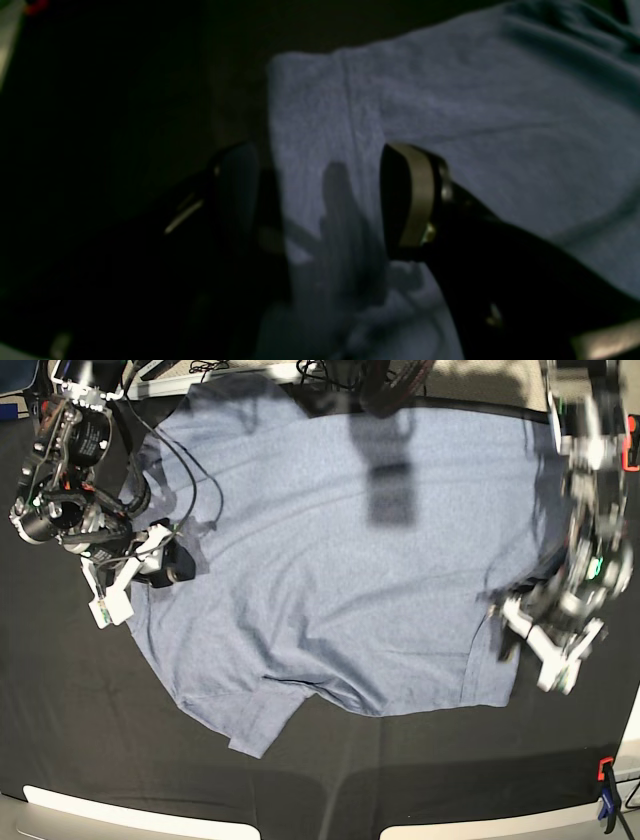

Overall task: Layout the t-shirt on the table in an organized manner, then fold the t-shirt properly
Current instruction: 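Reach the left gripper down onto the shirt body near the hem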

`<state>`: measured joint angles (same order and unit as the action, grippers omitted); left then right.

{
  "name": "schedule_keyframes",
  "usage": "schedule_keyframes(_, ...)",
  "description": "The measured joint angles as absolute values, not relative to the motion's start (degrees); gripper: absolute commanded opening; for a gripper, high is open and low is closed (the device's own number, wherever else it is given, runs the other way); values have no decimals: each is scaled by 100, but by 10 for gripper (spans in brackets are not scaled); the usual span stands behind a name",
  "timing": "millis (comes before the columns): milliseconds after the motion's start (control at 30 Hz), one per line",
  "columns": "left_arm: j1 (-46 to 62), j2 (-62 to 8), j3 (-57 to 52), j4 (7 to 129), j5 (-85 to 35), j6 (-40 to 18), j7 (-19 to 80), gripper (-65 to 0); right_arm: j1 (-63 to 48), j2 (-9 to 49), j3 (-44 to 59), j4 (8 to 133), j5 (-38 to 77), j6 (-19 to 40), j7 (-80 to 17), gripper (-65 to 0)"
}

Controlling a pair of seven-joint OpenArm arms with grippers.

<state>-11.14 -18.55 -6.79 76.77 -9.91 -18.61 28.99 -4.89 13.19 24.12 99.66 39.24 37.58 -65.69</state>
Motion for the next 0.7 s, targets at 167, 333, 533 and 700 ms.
schedule_keyframes(167, -2121, -1844, -360, 6073, -1013, -1846, 2536, -296, -489, 1319, 2412, 9966, 3918, 3758, -6567, -423)
schedule_keyframes(333, -2786, -1815, 174, 4744, -1022, -1844, 2220, -296, -489, 1317, 2410, 9966, 3924, 3758, -6567, -423)
schedule_keyframes(533, -3179, -1577, 353, 3962, -1002, -1559, 1776, -331, -491, 1317, 2410, 9966, 3920, 3758, -6563, -423)
schedule_keyframes(700, -3162, -1188, 362, 3955, -130, -1247, 1636, -331, -491, 1317, 2410, 9966, 3924, 3758, -6563, -423)
